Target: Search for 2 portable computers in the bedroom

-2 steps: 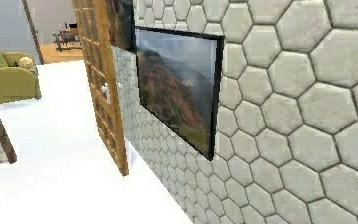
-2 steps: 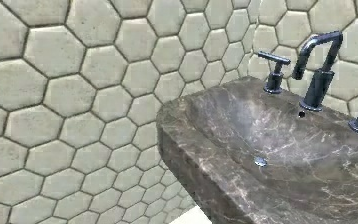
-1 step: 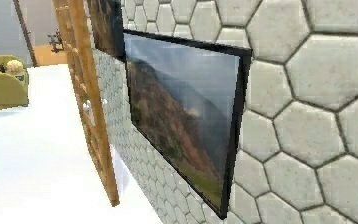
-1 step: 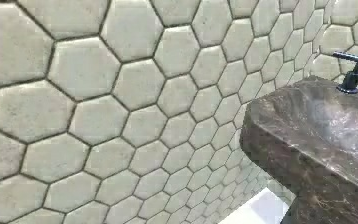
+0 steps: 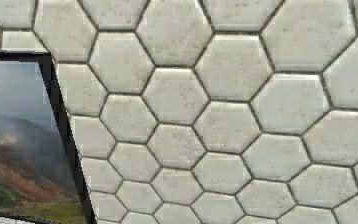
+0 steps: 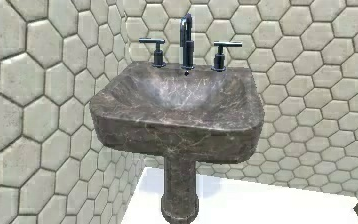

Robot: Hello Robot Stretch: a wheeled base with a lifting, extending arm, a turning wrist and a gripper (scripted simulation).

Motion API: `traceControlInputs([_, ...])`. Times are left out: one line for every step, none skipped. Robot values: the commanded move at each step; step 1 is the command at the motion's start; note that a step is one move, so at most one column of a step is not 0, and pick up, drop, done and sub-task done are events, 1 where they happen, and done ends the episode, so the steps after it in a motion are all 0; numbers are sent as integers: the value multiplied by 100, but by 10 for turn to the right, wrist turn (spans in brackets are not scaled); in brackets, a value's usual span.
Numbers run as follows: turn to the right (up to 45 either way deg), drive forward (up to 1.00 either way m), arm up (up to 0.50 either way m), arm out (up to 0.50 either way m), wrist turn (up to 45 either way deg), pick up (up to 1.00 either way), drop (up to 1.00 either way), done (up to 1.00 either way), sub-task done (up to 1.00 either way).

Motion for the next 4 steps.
traceControlInputs([90,0,0,0,0,0,0,0,0])
traceControlInputs([0,5,0,0,0,0,0,0,0])
traceControlInputs([-450,0,0,0,0,0,0,0,0])
traceControlInputs([-120,0,0,0,0,0,0,0,0])
